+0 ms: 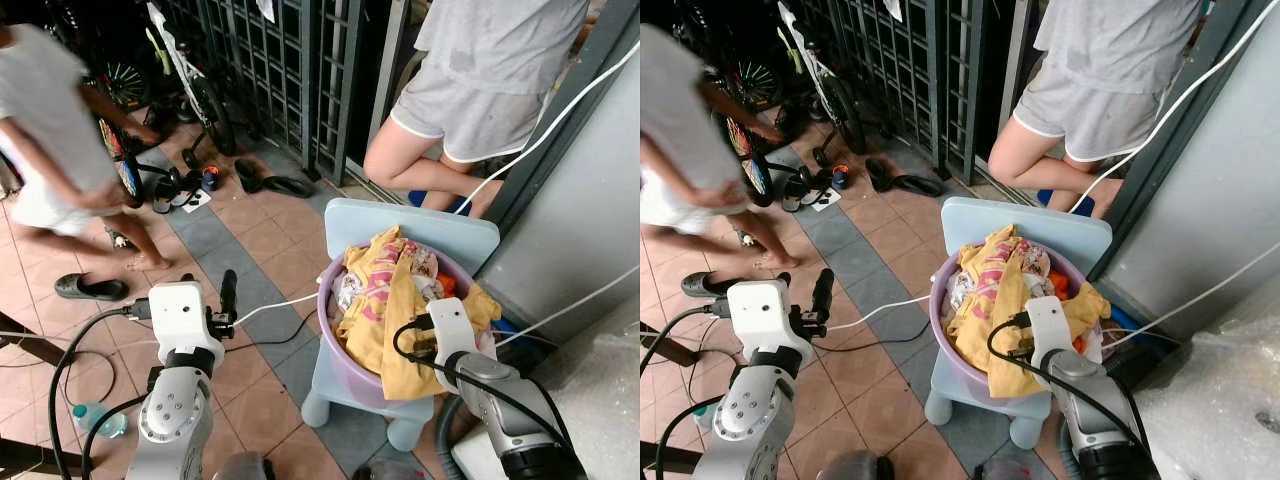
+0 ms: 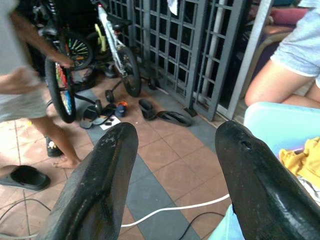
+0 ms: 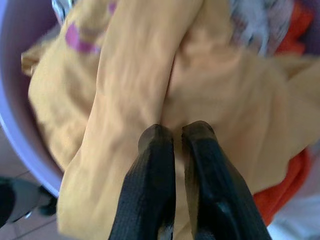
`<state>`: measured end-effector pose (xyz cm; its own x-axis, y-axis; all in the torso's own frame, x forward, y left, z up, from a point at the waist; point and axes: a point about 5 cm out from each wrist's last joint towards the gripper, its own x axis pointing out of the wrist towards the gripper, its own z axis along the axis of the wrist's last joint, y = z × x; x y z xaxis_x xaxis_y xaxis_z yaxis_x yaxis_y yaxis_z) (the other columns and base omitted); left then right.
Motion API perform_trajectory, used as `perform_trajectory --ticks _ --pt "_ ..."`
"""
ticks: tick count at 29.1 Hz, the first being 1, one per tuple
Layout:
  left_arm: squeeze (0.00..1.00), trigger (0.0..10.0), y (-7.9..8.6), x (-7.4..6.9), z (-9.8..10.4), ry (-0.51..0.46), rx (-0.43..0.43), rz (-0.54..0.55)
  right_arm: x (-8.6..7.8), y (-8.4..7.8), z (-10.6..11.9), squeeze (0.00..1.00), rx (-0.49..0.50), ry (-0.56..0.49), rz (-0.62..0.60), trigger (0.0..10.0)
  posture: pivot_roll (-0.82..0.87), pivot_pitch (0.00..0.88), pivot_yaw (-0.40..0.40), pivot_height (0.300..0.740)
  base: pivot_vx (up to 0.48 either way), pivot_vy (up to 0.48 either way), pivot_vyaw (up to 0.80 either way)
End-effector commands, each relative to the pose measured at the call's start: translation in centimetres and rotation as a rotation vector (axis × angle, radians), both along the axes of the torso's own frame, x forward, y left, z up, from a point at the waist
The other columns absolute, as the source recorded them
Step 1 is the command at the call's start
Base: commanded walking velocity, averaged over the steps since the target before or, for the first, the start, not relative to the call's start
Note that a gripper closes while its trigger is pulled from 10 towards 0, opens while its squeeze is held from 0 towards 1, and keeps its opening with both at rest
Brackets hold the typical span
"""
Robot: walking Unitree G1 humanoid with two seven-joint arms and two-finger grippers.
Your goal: Clothes washing
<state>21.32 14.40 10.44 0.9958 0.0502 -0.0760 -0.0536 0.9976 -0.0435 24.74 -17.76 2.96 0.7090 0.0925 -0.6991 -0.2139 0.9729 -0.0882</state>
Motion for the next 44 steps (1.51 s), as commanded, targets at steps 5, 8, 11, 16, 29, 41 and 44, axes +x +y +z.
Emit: perform_trajectory --ticks 5,8,11,16,29,41,44 --pt "0.0 10.0 -0.3 0.5 -0.3 0.001 0.003 -0.006 1.9 0.1 2.4 1.0 -0.043 -0.161 0.037 10.0 0.03 0.0 -0.022 0.74 0.0 0.0 0.0" --pt "0.0 10.0 -0.5 1.1 -0.1 -0.012 0.001 -0.015 2.2 0.2 2.8 1.0 -0.047 -0.18 0.089 10.0 0.02 0.0 -0.02 0.74 0.0 0.0 0.0" --pt "0.0 10.0 -0.4 1.5 -0.1 -0.019 0.002 -0.011 2.5 0.2 2.9 1.0 -0.049 -0.183 0.137 10.0 0.02 0.0 -0.018 0.74 0.0 0.0 0.0" --pt "0.0 10.0 -0.4 1.7 -0.1 -0.023 0.001 -0.012 2.5 0.2 2.4 1.0 -0.046 -0.146 0.199 10.0 0.01 0.0 -0.013 0.74 0.0 0.0 0.0" --pt "0.0 10.0 -1.1 1.8 -0.3 -0.005 0.018 -0.078 2.1 -0.5 0.5 1.0 -0.102 -0.086 0.234 10.0 0.02 0.0 0.051 0.74 0.0 0.0 0.0" --pt "0.0 10.0 -0.7 2.1 -0.2 -0.017 0.023 -0.058 0.7 0.1 -2.3 1.0 -0.008 0.036 0.03 10.0 0.04 0.0 0.009 0.74 0.0 0.0 0.0" --pt "0.0 10.0 -0.8 2.1 -0.2 -0.017 0.021 -0.058 0.7 0.1 -2.5 1.0 -0.043 0.023 0.038 10.0 0.04 0.0 0.008 0.74 0.0 0.0 0.0"
